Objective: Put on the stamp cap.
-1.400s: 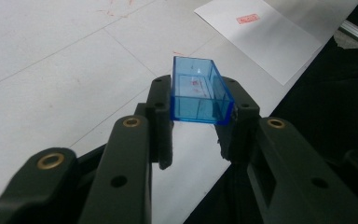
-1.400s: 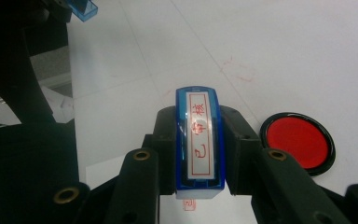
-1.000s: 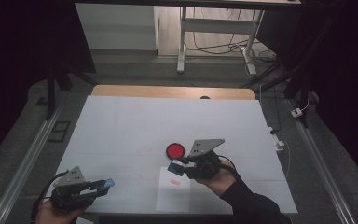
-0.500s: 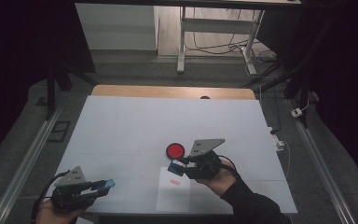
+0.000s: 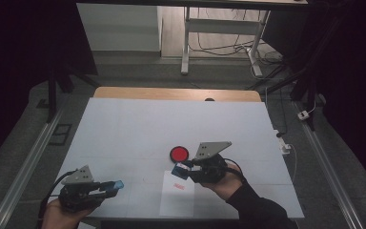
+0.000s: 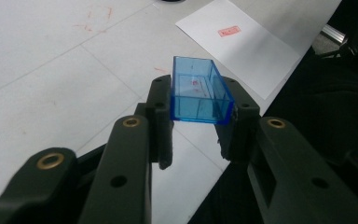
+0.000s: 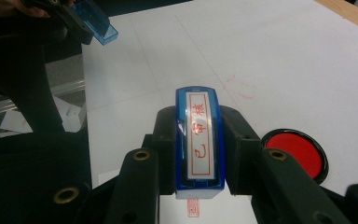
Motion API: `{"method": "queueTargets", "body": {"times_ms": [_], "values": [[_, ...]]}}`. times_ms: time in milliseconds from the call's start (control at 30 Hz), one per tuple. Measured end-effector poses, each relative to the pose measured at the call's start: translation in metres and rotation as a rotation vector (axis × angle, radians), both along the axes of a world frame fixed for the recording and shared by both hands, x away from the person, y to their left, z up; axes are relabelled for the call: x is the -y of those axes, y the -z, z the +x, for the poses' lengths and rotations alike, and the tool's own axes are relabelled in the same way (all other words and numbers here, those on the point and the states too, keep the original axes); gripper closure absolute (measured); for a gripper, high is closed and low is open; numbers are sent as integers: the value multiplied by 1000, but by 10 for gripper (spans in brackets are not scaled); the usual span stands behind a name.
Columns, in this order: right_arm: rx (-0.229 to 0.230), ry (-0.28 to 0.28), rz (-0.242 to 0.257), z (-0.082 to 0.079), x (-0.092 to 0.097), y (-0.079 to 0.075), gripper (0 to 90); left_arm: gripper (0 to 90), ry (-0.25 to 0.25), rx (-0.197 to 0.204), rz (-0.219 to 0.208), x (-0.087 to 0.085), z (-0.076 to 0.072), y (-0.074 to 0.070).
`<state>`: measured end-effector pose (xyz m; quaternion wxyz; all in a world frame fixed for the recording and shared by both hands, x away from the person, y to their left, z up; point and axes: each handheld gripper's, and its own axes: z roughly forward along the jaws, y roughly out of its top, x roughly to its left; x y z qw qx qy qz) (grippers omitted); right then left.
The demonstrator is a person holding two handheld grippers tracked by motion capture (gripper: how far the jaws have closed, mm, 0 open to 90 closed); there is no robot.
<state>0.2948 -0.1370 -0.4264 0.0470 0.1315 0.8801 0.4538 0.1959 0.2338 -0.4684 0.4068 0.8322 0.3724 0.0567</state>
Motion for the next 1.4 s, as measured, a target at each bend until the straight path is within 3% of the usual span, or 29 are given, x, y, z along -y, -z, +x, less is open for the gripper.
{"method": "queueTargets", "body": {"times_ms": [367,733,1400], "values": [[1,-6,8,-1,0,-3,695,682,65,43,30,20,11,-4],[-2,-10,14,-1,1,-4,695,685,149,36,31,41,26,-7],[5,-30,38,0,2,-8,695,685,336,84,-4,77,56,-6]]}}
